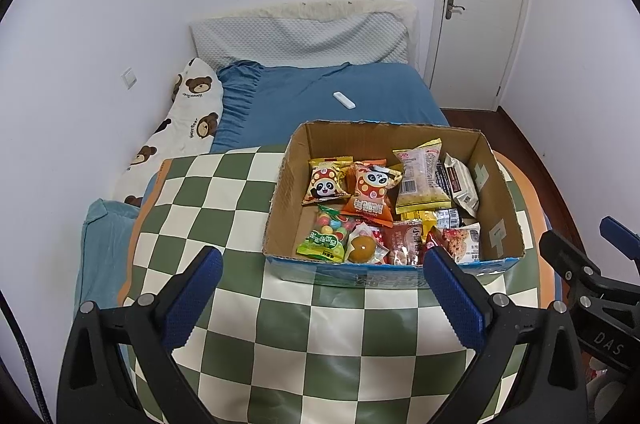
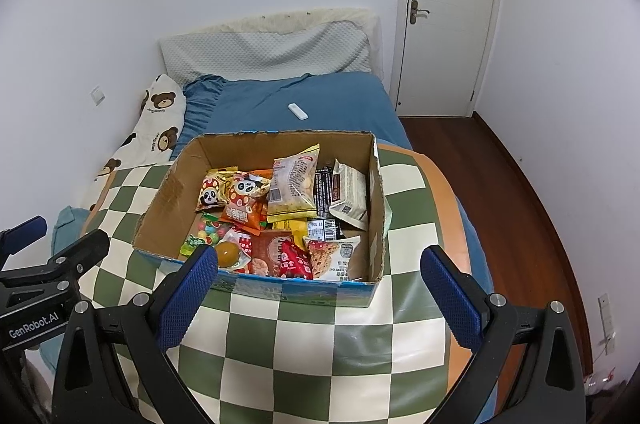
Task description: Organize snacks
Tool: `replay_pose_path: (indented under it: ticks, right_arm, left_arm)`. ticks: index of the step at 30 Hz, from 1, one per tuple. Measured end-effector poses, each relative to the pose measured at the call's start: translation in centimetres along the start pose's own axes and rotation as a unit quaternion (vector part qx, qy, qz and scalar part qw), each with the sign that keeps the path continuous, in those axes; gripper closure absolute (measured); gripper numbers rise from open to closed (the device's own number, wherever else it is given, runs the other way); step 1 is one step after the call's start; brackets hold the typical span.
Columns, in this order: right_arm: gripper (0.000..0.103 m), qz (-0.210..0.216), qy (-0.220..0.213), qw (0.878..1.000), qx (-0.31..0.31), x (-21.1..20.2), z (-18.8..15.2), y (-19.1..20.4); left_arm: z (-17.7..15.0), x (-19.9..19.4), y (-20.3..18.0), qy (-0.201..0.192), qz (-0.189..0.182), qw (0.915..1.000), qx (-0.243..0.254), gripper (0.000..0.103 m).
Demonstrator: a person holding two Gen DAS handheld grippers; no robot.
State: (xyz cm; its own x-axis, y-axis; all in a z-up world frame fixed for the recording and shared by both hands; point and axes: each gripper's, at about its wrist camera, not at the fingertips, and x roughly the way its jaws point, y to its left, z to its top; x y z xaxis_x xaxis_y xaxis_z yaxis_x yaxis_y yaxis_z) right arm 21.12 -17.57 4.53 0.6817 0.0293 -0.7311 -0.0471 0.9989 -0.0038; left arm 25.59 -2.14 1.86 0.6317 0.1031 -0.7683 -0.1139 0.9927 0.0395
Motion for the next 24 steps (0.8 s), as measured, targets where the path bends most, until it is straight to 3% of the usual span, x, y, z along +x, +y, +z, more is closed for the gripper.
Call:
replay_pose_path:
  ticks: [24]
  right_arm:
    - [0.000, 0.002, 0.001, 1.000, -0.003, -0.26, -0.15, -0.09]
  left_arm:
    - [-0.01, -0.44, 0.68, -0.004, 0.005, 1.0000, -0.005, 0.000]
